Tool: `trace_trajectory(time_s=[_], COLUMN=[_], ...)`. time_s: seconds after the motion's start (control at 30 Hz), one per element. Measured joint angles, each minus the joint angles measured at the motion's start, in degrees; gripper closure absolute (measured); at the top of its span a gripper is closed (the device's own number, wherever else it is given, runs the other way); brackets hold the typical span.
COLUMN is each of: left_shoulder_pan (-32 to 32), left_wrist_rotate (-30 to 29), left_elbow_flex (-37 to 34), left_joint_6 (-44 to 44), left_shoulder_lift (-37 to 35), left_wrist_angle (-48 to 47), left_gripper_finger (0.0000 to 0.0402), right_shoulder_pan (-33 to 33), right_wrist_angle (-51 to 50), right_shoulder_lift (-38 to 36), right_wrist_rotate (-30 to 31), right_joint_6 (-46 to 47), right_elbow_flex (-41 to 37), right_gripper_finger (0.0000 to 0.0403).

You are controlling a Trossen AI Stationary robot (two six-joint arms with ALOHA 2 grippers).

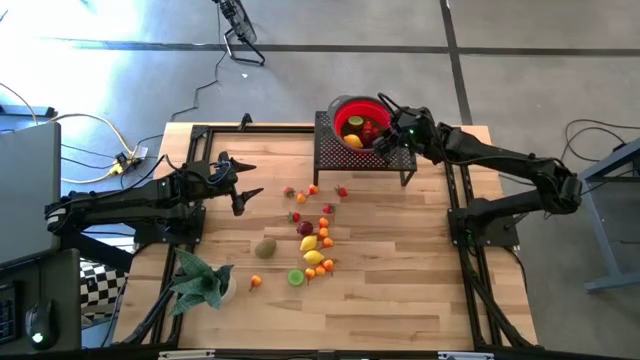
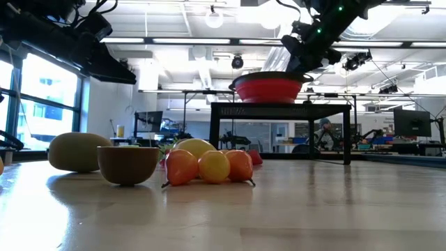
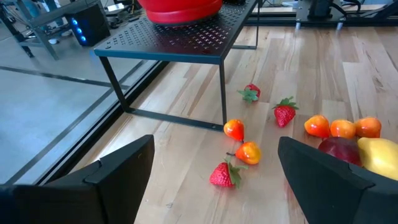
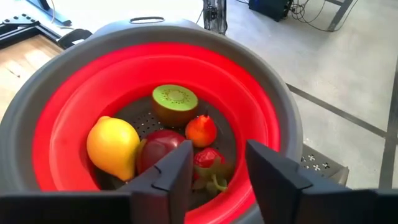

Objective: Pick & Place Fruit
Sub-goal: Put the strawberry into the strainer on the shelf

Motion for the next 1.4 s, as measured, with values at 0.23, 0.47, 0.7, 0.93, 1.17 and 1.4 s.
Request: trace_trajectory(time_s=[0.23,0.47,0.7,0.93,1.17,1.4], left_shoulder_pan=[0.02,0.01,0.0,0.02,0.0,0.01], left_wrist_rotate=[0.02,0.01,0.01,0.02,0.02,0.02], left_elbow_flex=[0.0,0.0,0.0,0.0,-0.01,0.0], left_joint_6=[-0.01,0.0,0.0,0.0,-0.01,0.0], left_shoulder_lift=[0.01,0.0,0.0,-0.01,0.01,0.01], left_wrist_angle=[0.0,0.0,0.0,0.0,-0.01,0.0], left_gripper_finger=[0.0064,0.0064,0.0064,0.0064,0.0064,0.0064], right_shoulder_pan=[0.02,0.02,0.07,2.47,7.2,13.91], right_wrist_angle=[1.23,1.77,1.87,4.64,6.04,6.03], right_shoulder_lift=[0.0,0.0,-0.06,-2.23,-7.7,-13.04], right_wrist_rotate=[0.0,0.0,-0.12,-0.41,-0.26,-3.13], right_joint_6=[0.0,-0.02,0.0,-0.76,-1.95,-0.35], right_elbow_flex=[0.0,0.0,-0.02,-0.04,-0.04,-0.04], right_gripper_finger=[0.0224,0.0223,0.0222,0.0222,0.0222,0.0222])
